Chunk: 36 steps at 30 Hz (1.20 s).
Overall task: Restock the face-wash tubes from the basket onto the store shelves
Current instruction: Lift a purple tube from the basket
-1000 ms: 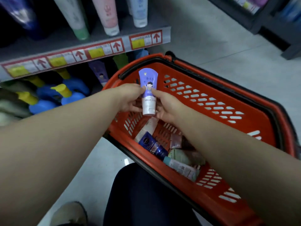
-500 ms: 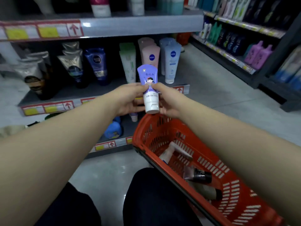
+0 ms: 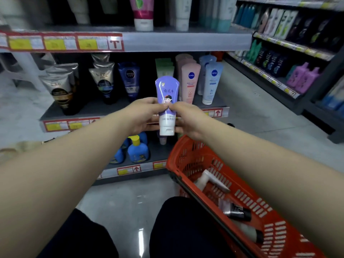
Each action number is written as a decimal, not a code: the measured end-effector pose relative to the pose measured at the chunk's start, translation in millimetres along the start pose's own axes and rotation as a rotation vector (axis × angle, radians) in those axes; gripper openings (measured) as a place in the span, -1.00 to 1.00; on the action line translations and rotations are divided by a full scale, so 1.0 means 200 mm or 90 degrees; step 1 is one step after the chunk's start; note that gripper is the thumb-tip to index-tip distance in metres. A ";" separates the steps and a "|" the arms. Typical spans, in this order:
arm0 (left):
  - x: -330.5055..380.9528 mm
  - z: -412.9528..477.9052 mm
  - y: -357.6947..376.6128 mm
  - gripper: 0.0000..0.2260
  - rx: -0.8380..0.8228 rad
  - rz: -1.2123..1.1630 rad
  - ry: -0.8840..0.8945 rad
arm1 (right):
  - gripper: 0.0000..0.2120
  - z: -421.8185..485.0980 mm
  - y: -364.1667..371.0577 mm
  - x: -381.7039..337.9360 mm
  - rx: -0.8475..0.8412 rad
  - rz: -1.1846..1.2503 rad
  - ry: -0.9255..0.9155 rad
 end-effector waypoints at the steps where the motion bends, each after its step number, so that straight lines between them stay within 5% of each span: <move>1: -0.04 0.01 -0.01 -0.97 -0.001 -0.002 -0.008 | -0.93 0.04 0.01 0.04 0.002 0.004 0.011; 7: -0.34 0.07 -0.06 -0.95 0.020 0.034 -0.018 | -0.76 0.25 0.03 0.28 0.032 0.027 0.054; 20: -1.09 0.32 -0.15 -0.71 0.177 0.072 0.033 | -0.76 0.81 0.22 0.79 0.286 0.040 -0.018; 36: -1.37 0.62 -0.08 -0.79 0.088 0.265 0.088 | -0.66 1.22 -0.01 1.03 0.495 -0.145 -0.077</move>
Point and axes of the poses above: each hand's wrist, its own z-axis towards the middle knuckle, its own y-axis out of the palm, x = y × z, the point moved 1 cm from there along z, towards the middle knuckle, and after that the axes turned 13 degrees about y, right-handed, at the moved point
